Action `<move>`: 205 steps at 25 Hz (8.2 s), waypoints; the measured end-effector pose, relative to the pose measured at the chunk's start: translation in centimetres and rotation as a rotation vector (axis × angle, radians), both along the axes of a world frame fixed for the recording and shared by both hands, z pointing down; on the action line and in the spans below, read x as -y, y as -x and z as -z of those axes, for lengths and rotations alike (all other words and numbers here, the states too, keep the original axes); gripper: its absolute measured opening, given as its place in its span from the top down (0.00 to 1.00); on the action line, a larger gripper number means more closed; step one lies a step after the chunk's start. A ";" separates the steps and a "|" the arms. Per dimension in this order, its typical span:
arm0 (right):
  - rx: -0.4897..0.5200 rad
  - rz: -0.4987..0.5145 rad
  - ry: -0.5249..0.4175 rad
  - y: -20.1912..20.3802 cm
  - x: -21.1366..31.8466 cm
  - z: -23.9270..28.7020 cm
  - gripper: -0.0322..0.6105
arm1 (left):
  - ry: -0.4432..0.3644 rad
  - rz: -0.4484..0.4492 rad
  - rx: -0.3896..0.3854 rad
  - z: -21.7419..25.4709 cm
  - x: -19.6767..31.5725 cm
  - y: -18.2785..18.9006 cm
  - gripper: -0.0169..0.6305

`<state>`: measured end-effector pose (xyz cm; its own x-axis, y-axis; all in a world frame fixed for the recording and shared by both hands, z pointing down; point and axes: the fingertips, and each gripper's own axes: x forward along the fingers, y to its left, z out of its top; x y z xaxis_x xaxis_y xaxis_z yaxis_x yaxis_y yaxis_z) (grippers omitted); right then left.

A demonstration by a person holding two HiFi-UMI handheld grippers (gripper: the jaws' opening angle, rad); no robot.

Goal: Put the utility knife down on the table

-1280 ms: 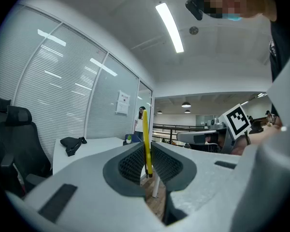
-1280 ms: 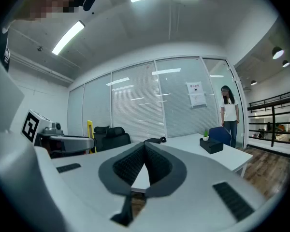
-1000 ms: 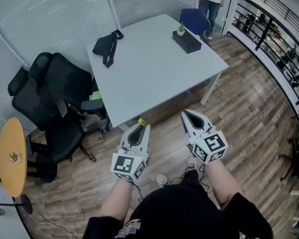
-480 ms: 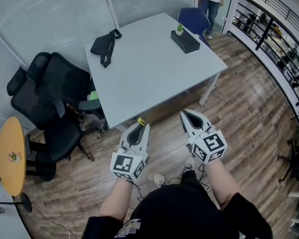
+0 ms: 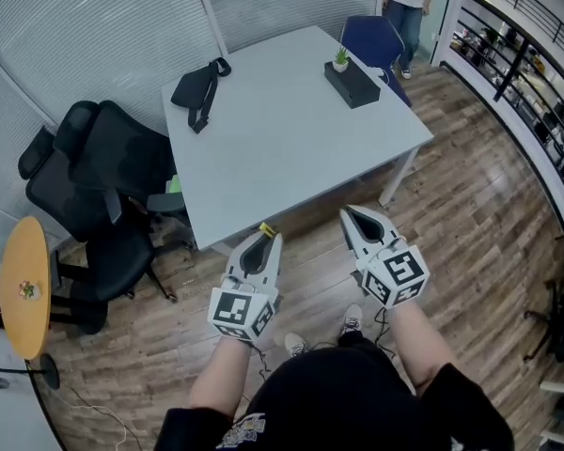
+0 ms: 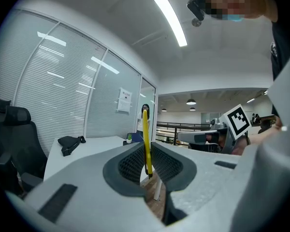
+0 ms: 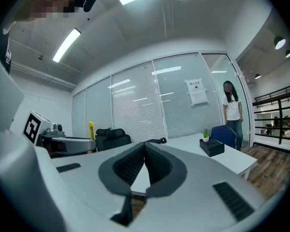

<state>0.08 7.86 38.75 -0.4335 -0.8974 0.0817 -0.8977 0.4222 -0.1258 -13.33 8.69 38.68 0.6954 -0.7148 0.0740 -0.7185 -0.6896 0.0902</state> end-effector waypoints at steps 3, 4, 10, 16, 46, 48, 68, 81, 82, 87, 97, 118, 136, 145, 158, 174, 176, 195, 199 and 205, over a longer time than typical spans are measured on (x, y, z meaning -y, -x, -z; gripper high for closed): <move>0.004 0.019 0.000 -1.9 1.1 0.0 0.94 | 0.000 0.022 0.000 0.1 0.9 -1.9 0.91; 0.005 0.026 0.000 -2.7 1.4 0.0 0.94 | 0.001 0.030 0.000 0.1 1.2 -2.6 0.91; 0.018 0.072 0.001 -6.9 3.2 -0.1 0.94 | -0.002 0.070 0.005 0.3 2.5 -7.1 0.91; 0.011 0.116 -0.003 -9.8 4.2 -0.1 0.94 | -0.017 0.104 0.004 0.9 3.4 -10.4 0.91; -0.002 0.027 0.032 -6.3 20.0 -1.4 0.94 | 0.031 0.029 -0.023 -1.7 20.1 -6.3 0.91; -0.008 0.017 0.032 -5.7 20.9 -1.4 0.94 | 0.032 0.017 -0.027 -1.8 21.2 -5.8 0.91; -0.027 0.101 0.071 -4.1 28.8 -3.4 0.91 | 0.058 0.061 0.069 -4.3 29.2 -5.5 0.91; -0.019 0.218 0.138 -5.0 35.0 -6.7 0.91 | 0.118 0.147 0.265 -9.5 35.3 -7.3 0.91; -0.019 0.225 0.145 -5.0 35.2 -7.0 0.91 | 0.120 0.149 0.288 -10.0 35.6 -7.4 0.91; -0.018 0.256 0.173 -5.0 36.1 -8.6 0.91 | 0.140 0.164 0.382 -12.9 37.1 -7.7 0.91; -0.021 0.292 0.234 -5.3 37.8 -11.6 0.90 | 0.194 0.145 0.598 -19.8 38.7 -7.5 0.91; -0.022 0.316 0.342 -7.4 41.1 -16.6 0.90 | 0.306 0.009 0.988 -31.4 41.2 -7.9 0.91; -0.002 0.292 0.362 -8.1 42.2 -17.3 0.90 | 0.372 -0.058 1.045 -33.7 41.3 -8.0 0.89; -0.001 0.289 0.358 -7.9 41.9 -17.0 0.90 | 0.385 -0.018 0.961 -32.7 41.3 -7.9 0.86; -0.006 0.298 0.307 -5.1 39.7 -14.4 0.89 | 0.404 0.144 0.531 -24.0 39.8 -6.8 0.86; -0.026 0.257 0.197 -0.9 34.5 -9.0 0.91 | 0.183 0.241 0.173 -9.1 34.7 -2.0 0.96; -0.028 0.246 0.181 -0.3 33.5 -8.3 0.93 | 0.158 0.238 0.156 -8.0 33.6 -1.2 0.96; -0.083 0.186 0.046 2.4 25.0 -2.1 0.95 | 0.110 0.131 0.071 -4.7 25.3 1.4 0.97; -0.087 0.203 0.047 2.0 24.3 -1.9 0.95 | 0.107 0.141 0.081 -4.9 24.2 0.7 0.97; -0.082 0.240 0.045 -0.8 22.7 -1.7 0.95 | 0.112 0.178 0.074 -4.7 22.0 -2.2 0.97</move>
